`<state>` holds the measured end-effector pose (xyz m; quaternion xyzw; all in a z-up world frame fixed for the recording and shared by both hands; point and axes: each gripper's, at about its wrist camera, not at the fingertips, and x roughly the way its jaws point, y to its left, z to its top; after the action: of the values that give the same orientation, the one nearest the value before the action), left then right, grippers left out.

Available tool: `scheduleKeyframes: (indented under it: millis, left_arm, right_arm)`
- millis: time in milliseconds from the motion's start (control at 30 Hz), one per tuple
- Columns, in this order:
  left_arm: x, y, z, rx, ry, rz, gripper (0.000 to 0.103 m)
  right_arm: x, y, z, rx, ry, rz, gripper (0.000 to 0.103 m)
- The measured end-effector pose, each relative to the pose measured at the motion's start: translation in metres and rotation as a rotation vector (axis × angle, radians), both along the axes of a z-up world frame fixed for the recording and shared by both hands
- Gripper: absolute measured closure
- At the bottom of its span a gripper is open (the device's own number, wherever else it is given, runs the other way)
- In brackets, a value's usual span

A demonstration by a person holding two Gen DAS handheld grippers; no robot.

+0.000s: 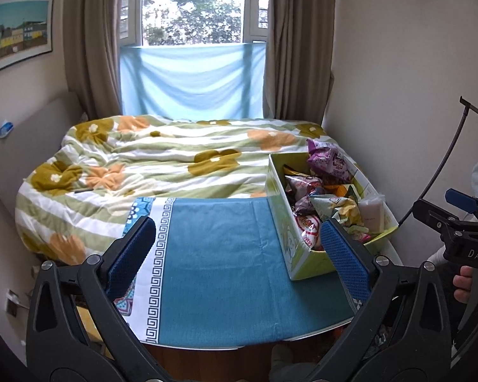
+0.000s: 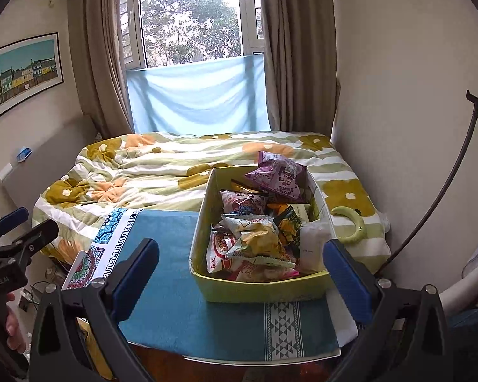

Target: Organize snacks

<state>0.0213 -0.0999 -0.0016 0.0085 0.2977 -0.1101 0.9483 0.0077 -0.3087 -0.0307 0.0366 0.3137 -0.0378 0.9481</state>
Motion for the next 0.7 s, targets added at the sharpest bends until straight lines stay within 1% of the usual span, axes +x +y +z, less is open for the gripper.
scheduleKeyframes:
  millis: [167,700]
  left_arm:
    - [-0.0067,0.0001,-0.0001,0.0,-0.007,0.003,0.001]
    - [-0.0072,-0.0086,0.0006,0.002,-0.007,0.001,0.001]
  right_arm:
    - [-0.0043,0.0013,0.0006,0.004,-0.008,-0.006,0.001]
    - [-0.0077,0.002,0.0037,0.0,-0.014,-0.007,0.001]
